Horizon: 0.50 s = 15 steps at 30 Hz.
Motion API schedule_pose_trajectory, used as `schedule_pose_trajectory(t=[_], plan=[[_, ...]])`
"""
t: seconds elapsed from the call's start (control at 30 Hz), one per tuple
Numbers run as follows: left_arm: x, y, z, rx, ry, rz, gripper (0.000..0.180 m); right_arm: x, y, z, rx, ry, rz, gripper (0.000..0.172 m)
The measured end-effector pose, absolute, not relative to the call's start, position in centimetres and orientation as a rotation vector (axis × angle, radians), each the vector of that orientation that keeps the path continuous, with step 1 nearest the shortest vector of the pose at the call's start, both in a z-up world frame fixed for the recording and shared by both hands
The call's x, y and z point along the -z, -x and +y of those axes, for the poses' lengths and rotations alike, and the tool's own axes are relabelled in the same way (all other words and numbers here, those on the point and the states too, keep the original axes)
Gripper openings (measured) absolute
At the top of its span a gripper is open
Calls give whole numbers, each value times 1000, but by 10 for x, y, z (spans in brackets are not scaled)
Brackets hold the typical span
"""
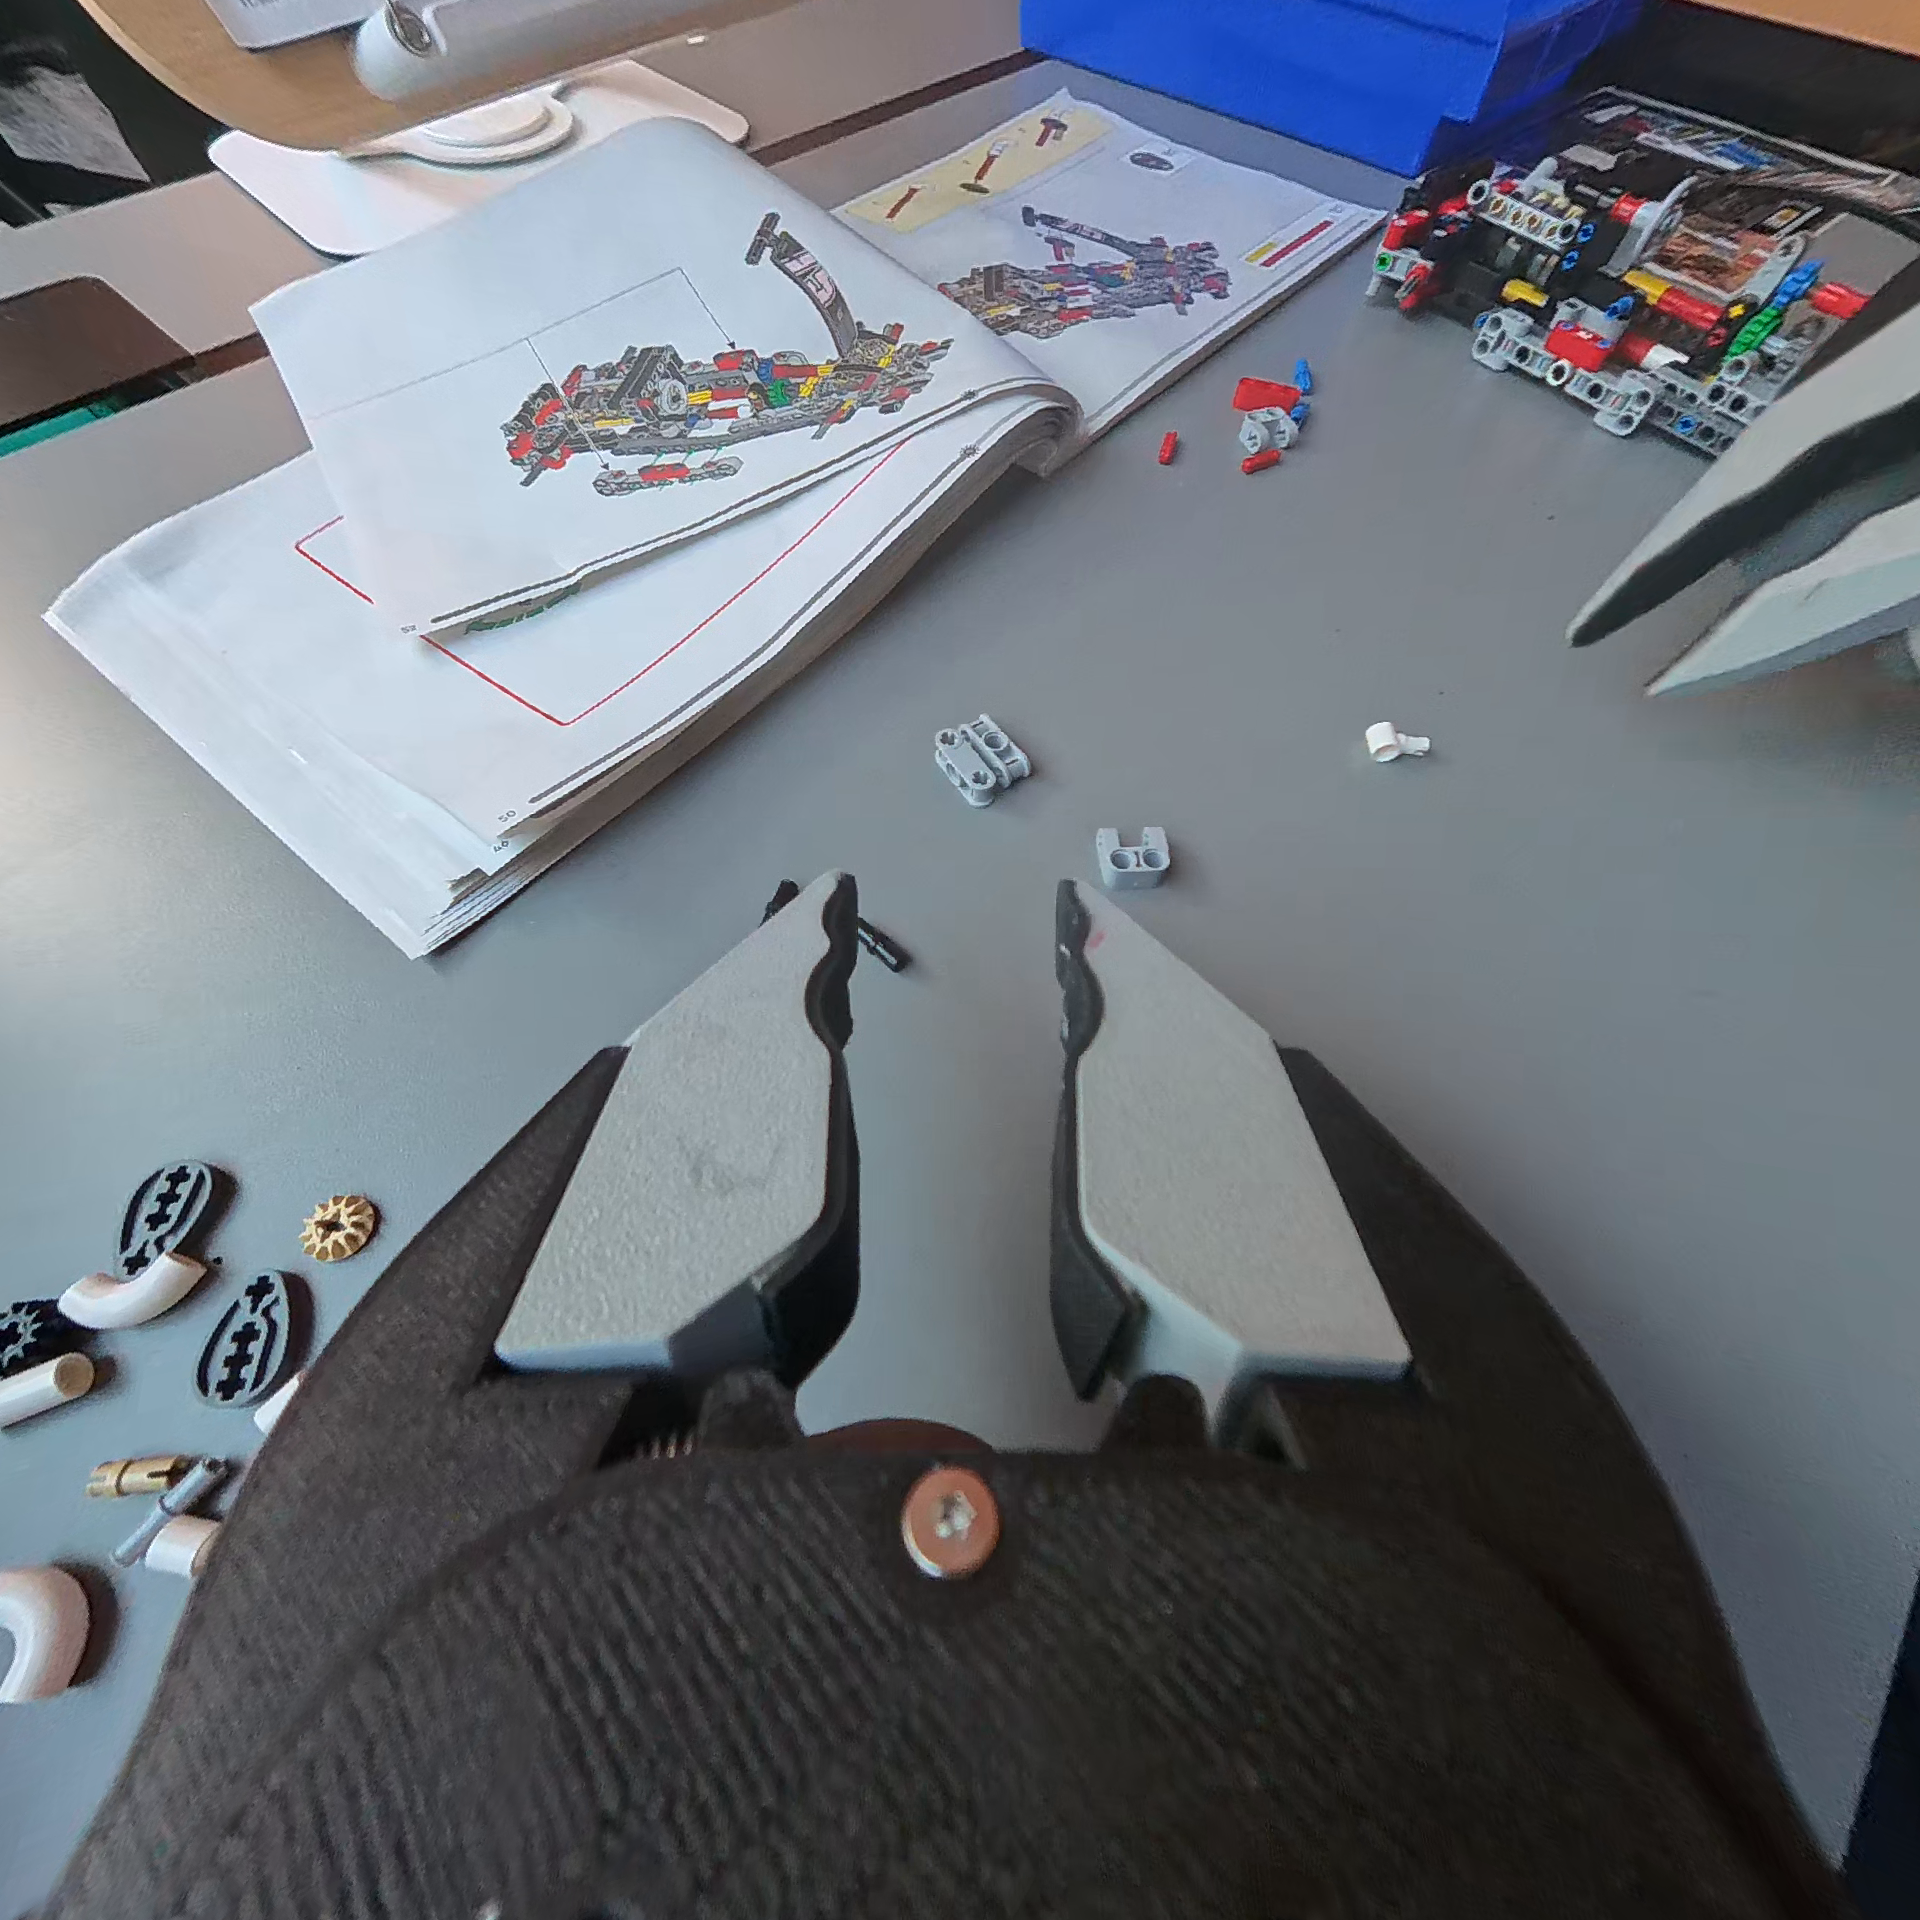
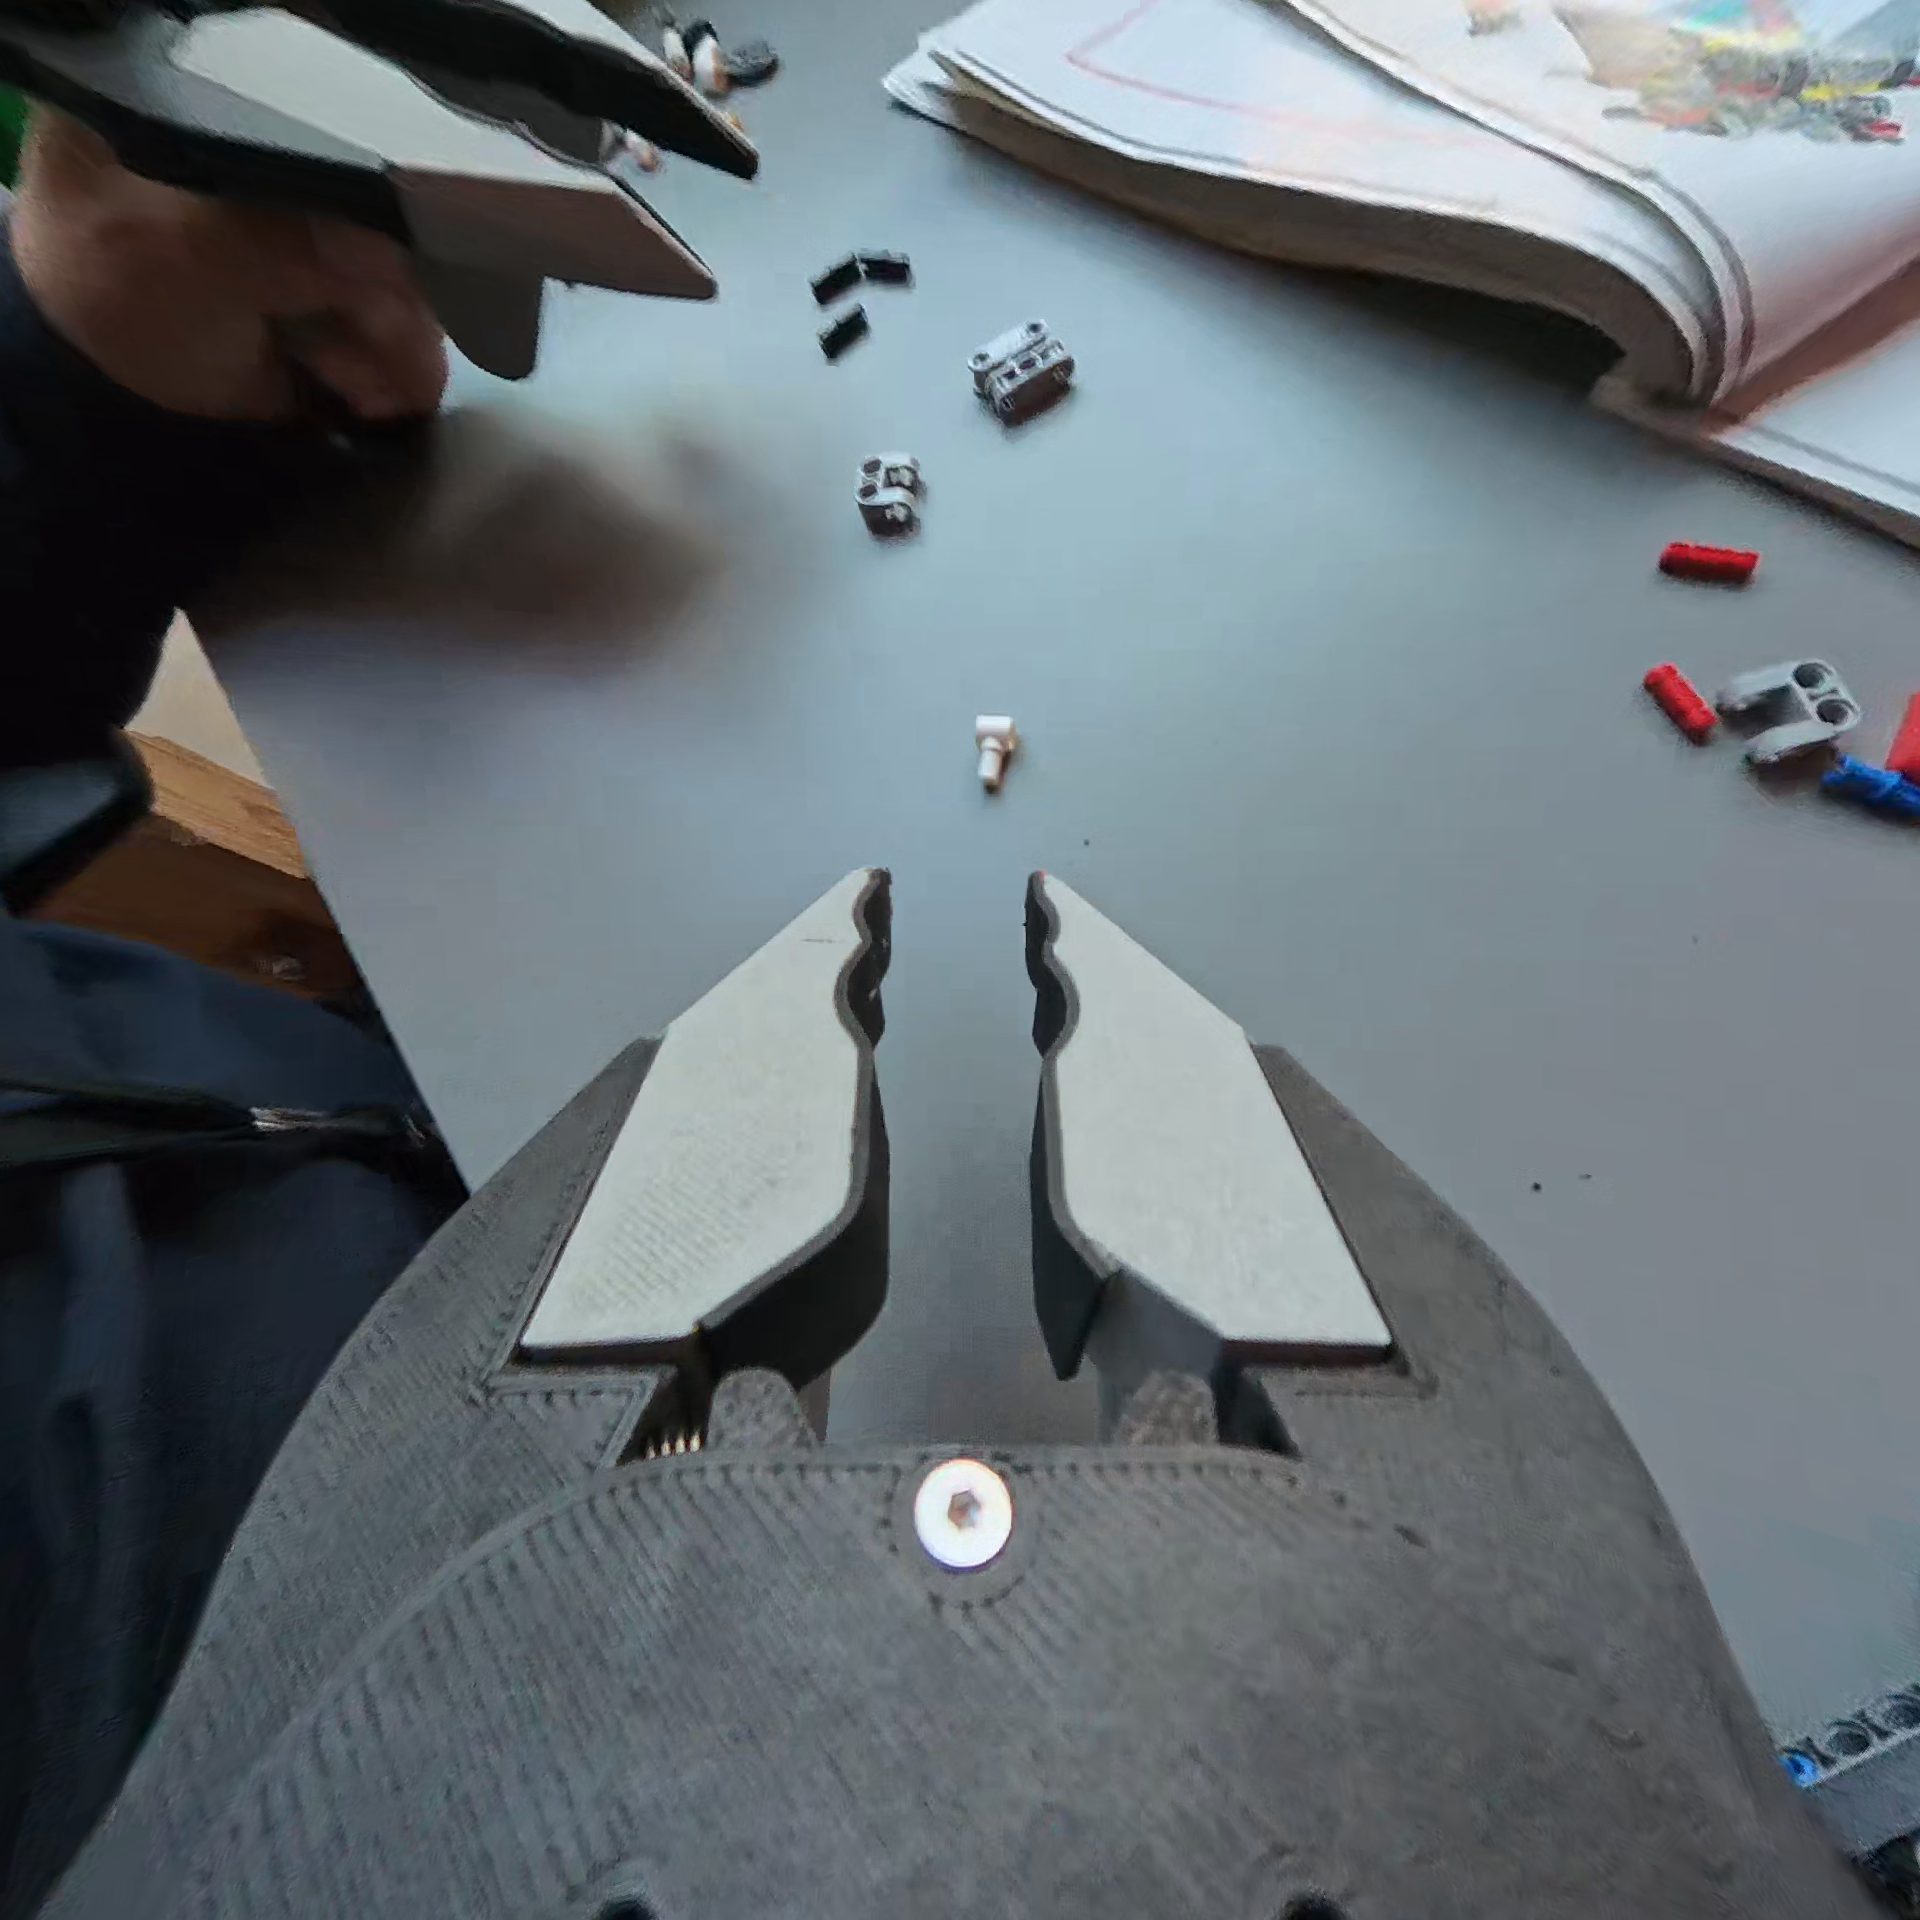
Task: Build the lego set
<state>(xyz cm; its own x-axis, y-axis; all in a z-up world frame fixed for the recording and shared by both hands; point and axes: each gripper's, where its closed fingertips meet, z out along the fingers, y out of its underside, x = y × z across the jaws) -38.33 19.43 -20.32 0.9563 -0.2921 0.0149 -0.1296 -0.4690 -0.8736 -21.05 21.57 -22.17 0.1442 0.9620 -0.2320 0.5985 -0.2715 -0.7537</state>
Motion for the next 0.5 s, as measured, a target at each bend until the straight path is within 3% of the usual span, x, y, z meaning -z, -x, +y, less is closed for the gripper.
schedule_pose_trajectory(t=[0.5], plan=[[207, 387, 197, 214, 2077, 267, 36, 247, 153, 262, -746, 1989, -1405, 9]])
